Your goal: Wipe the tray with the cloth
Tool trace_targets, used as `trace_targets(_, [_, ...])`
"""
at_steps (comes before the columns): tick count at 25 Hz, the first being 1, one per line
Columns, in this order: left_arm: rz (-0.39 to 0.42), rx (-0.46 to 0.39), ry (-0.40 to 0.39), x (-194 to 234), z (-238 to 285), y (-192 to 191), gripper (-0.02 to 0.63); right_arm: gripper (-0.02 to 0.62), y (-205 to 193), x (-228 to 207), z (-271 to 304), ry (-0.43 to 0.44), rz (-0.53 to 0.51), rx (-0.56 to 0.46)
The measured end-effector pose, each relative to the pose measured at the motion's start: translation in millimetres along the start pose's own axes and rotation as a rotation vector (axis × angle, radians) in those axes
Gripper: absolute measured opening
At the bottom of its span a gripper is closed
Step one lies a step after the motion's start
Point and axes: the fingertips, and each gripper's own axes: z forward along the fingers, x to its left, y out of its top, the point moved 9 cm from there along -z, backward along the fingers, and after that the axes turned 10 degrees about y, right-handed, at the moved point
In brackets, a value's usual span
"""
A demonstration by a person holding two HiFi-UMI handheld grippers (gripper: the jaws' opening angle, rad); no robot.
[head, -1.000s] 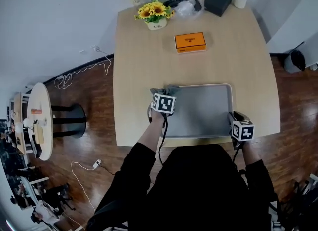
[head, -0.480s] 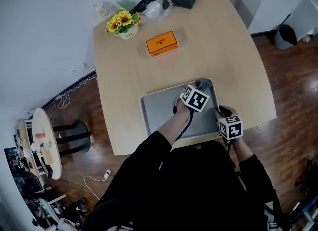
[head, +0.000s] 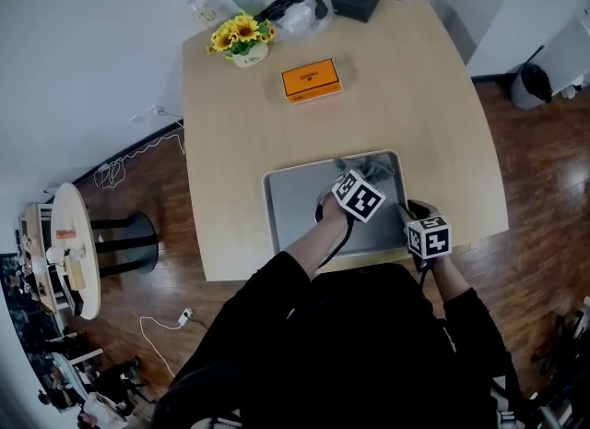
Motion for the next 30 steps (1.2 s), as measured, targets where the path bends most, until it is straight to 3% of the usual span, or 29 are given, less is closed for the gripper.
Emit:
trace_targets(3, [-0.048,0.011,0.075,31.0,-24.5,-56.3,0.003,0.094,0.1,-1.2,0.4,-0.006,0.003,0.007])
trace_targets(8, [-0.151,0.109,0.197,87.2,-62.5,-151.5,0.004,0.094,0.9,0.1,2.1,-0.022,0.005,0.024])
trace_targets(14, [-0.285,0.116,0.247,121.7,-85.6,-192.3,0.005,0.094,3.3,4.7,5.5,-0.033,0.016,0.023])
trace_targets(19, [-0.202,0.098,0.185,92.6,-70.1,-153.2,0.005,0.092,3.5,7.2,6.5,-0.035,0.009,0.014])
trace_targets(26, [0.058,0.035,0.006,-7.7,-13.6,-30.0,0.005,0.092,-0.1,5.8,3.8,-0.016,0.012,-0.025])
trace_targets(30, [0.214,0.022,-0.001,-44.9,7.6,14.7,0.005,0.092,0.6,6.5,6.3,-0.006,0.004,-0.026])
